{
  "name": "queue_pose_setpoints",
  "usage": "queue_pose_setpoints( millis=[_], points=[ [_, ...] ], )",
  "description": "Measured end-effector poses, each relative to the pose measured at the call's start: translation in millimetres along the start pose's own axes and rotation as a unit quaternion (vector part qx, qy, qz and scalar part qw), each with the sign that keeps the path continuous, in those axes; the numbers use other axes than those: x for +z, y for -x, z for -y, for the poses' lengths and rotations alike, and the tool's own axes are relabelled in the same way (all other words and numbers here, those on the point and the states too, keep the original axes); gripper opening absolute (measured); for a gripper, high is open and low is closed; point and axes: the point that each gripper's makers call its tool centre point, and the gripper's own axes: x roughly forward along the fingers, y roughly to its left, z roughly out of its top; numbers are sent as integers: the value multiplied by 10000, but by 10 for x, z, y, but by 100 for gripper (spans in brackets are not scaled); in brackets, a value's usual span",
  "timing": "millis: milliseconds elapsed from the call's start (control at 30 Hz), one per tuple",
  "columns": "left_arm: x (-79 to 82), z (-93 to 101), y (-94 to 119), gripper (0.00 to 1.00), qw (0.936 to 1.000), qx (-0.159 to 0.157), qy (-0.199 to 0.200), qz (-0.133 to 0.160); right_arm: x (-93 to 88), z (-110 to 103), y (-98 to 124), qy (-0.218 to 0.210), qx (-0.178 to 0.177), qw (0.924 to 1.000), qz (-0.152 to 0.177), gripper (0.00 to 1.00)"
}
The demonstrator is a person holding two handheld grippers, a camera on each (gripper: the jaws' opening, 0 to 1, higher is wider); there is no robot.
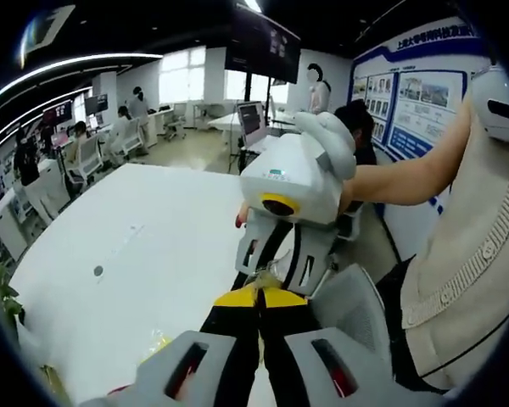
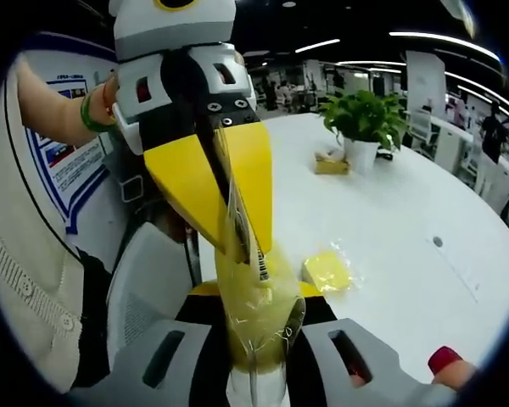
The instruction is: Compare the silicone blocks by pressing each to a similar depth, holding the contact briefly, and releasing to observe deformation and rebound differences across the visible hardness samples.
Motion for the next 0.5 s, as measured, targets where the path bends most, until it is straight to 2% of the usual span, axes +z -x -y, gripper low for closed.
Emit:
queue_pose_setpoints(
  millis=[167,300,500],
  points=[
    [31,-9,-1,0,9999,48,-141,-9,21,37,18,126,-60,9999,43,16],
    [50,-13,10,0,10000,39,-76,24,50,39,30,153,-74,9998,103,18],
    [13,2,-40,0,9998,87,-96,-133,-5,39,-4,327,-31,9994,-49,20]
  ],
)
